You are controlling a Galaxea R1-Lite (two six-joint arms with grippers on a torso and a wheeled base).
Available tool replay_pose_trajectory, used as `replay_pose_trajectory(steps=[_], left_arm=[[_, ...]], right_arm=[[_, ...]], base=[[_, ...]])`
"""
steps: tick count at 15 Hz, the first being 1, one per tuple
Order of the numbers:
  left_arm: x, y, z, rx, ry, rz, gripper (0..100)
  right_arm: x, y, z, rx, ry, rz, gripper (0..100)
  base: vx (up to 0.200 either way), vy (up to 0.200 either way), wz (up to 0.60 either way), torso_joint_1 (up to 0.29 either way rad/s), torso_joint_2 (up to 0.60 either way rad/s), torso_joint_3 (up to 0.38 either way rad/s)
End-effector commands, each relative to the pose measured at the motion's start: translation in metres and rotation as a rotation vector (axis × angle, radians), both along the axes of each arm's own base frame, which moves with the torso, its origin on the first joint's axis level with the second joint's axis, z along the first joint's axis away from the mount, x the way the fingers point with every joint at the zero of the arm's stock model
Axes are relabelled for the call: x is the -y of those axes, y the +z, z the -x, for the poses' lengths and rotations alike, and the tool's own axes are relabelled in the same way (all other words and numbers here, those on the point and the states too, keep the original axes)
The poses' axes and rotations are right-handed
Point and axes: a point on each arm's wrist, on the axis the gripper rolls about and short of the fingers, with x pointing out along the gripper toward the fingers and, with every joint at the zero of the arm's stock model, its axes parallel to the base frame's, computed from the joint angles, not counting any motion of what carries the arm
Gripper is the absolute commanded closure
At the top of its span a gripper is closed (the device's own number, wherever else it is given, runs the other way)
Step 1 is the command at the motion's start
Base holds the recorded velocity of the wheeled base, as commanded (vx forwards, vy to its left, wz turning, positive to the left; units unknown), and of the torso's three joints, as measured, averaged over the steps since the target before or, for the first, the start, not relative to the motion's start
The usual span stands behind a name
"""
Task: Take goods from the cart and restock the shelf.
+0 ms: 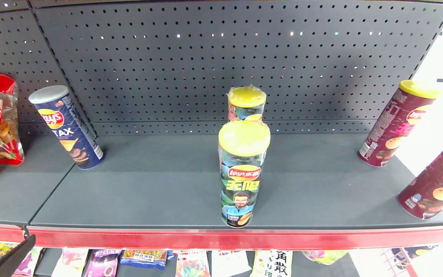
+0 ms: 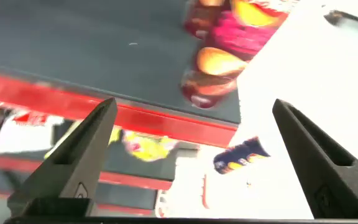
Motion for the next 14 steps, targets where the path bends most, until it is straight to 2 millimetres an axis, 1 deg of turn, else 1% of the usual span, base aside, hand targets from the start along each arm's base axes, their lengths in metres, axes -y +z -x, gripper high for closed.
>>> replay_pose_trajectory(steps=[1, 2, 3, 5, 8, 13, 14], left_arm=[[0.0, 0.001, 0.007, 0.041, 0.001, -0.015, 0], [0.0, 0.001, 0.007, 0.042, 0.0, -0.021, 0], [-0.001, 0.0, 0.008, 0.045, -0.001, -0.069, 0], [-0.001, 0.0, 0.01, 0.058, -0.004, -0.109, 0], [-0.001, 0.001, 0.01, 0.057, 0.015, -0.117, 0], [-0.002, -0.002, 0.011, 0.052, 0.03, -0.121, 0], [-0.002, -0.004, 0.011, 0.049, 0.029, -0.121, 0]], right_arm=[[0.003, 0.004, 0.009, 0.055, -0.033, -0.017, 0], [0.003, 0.004, 0.009, 0.056, -0.042, -0.018, 0], [0.003, 0.004, 0.009, 0.057, -0.072, -0.02, 0], [0.003, 0.003, 0.009, 0.054, -0.072, -0.02, 0], [0.003, 0.002, 0.01, 0.054, -0.076, -0.03, 0], [0.005, -0.003, 0.018, 0.053, -0.081, -0.028, 0], [0.006, -0.004, 0.02, 0.051, -0.08, -0.026, 0]], base=[[0.0, 0.0, 0.0, 0.0, 0.0, 0.0], [0.0, 0.0, 0.0, 0.0, 0.0, 0.0], [0.0, 0.0, 0.0, 0.0, 0.0, 0.0], [0.0, 0.0, 0.0, 0.0, 0.0, 0.0], [-0.2, 0.0, 0.0, 0.006, 0.0, 0.002], [-0.2, 0.0, 0.0, 0.0, 0.0, 0.0], [0.0, 0.0, 0.0, 0.0, 0.0, 0.0]])
